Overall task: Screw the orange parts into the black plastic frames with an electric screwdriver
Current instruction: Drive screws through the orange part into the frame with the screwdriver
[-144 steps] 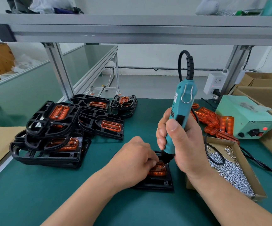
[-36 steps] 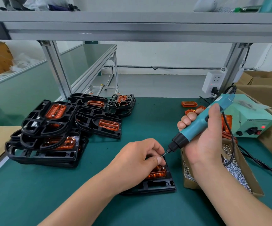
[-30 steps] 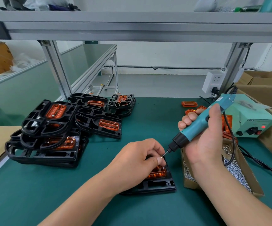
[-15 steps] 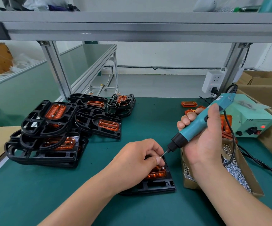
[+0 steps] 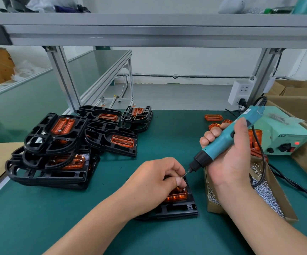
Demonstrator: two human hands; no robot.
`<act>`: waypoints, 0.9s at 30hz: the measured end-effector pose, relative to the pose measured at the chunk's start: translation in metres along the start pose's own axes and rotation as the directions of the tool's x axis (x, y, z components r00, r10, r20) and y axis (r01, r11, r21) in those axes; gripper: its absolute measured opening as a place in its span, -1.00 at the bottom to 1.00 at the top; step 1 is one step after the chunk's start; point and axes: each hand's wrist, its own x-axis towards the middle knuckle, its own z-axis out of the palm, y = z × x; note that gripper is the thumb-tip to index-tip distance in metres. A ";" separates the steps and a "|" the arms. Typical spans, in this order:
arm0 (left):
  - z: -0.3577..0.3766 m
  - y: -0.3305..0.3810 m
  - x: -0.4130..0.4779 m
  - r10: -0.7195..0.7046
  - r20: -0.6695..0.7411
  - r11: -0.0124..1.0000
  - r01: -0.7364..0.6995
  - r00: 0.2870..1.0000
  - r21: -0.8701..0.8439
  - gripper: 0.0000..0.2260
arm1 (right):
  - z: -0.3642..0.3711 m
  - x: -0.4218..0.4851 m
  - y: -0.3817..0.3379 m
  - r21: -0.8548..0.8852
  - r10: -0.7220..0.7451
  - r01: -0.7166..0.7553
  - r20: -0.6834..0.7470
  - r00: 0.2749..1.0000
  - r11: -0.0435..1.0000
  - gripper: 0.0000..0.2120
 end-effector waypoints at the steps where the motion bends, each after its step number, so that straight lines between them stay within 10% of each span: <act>1: 0.000 0.000 0.000 0.001 -0.001 1.000 -0.001 1.000 0.000 -0.88 | 0.000 0.000 0.000 0.000 0.001 -0.001 -0.002 1.000 1.000 -0.66; 27: -0.001 -0.003 0.004 -0.024 -0.096 0.995 0.015 0.995 -0.097 -0.88 | -0.002 0.003 -0.002 -0.015 -0.050 0.050 0.010 0.999 0.999 -0.62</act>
